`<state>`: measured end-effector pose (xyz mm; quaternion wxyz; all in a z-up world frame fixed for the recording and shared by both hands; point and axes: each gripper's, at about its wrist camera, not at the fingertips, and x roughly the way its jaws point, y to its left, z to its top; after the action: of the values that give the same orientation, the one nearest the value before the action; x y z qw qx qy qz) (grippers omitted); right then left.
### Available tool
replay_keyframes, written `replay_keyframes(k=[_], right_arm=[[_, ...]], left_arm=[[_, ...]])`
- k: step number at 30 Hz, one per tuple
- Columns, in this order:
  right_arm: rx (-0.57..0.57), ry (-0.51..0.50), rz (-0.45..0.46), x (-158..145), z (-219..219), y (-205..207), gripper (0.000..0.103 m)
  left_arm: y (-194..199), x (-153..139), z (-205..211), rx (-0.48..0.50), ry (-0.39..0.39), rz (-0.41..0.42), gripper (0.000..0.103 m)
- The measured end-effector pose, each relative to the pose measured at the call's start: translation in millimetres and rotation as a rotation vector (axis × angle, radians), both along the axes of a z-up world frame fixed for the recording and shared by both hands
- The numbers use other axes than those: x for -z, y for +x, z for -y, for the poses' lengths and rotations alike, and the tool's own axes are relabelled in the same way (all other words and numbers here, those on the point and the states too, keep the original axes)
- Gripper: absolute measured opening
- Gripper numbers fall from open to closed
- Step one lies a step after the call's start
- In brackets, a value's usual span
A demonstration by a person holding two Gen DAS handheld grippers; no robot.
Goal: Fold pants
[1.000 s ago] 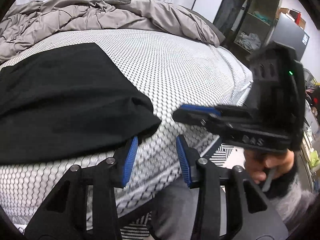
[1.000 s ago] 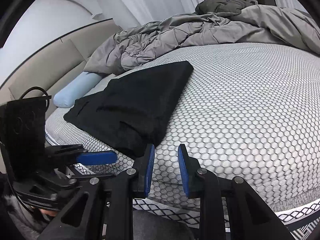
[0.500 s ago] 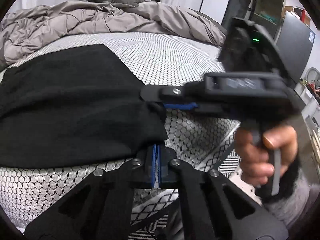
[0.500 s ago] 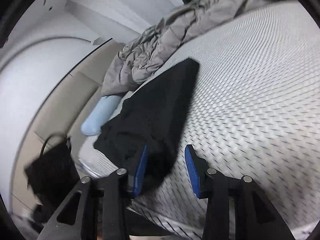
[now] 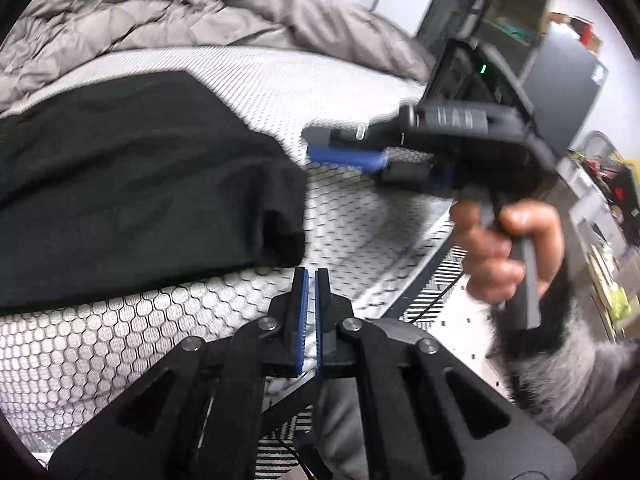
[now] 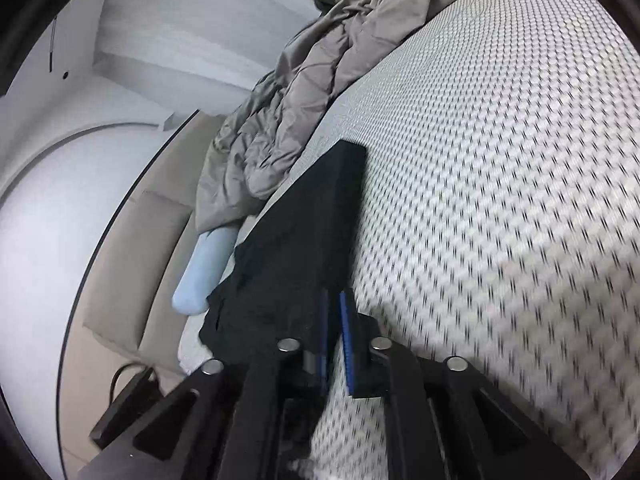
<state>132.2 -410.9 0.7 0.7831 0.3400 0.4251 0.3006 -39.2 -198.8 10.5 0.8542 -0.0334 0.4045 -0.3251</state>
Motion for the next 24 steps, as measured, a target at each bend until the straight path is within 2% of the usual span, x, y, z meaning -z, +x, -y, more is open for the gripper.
replay_keyframes(k=[3,5,8,11,12,13,15,17,19,21,24], right_arm=[[-0.072,0.013,0.007,3,-6,-28,0.027],[-0.111,0.028,-0.006,8,-13,-41,0.028],[-0.145,0.068,-0.013,12,-23,-57,0.029],[-0.136,0.055,0.0,11,-28,-66,0.039],[-0.119,0.05,0.006,11,-31,-63,0.039],[-0.114,0.042,0.001,13,-37,-59,0.038],[-0.114,0.002,-0.017,18,-47,-53,0.003],[-0.127,-0.007,-0.017,19,-47,-62,0.001],[-0.15,-0.061,0.0,18,-42,-78,0.001],[-0.152,-0.092,-0.049,27,-40,-81,0.001],[-0.171,-0.135,-0.063,29,-43,-80,0.002]], left_arm=[[-12,-17,-12,0.031,-0.037,0.068,0.0],[-9,-24,-24,0.0,-0.045,0.085,0.0],[17,-30,-51,-0.128,-0.045,0.082,0.0],[48,-27,-68,-0.241,0.002,0.063,0.0],[58,-25,-74,-0.275,0.015,0.05,0.0],[67,-23,-79,-0.296,0.018,0.036,0.0],[83,-18,-88,-0.347,0.021,0.0,0.0],[90,-14,-98,-0.373,0.016,-0.025,0.0],[93,-12,-105,-0.377,0.02,-0.03,0.0],[90,-15,-111,-0.377,0.036,-0.006,0.0],[72,-25,-138,-0.426,0.017,0.04,0.0]])
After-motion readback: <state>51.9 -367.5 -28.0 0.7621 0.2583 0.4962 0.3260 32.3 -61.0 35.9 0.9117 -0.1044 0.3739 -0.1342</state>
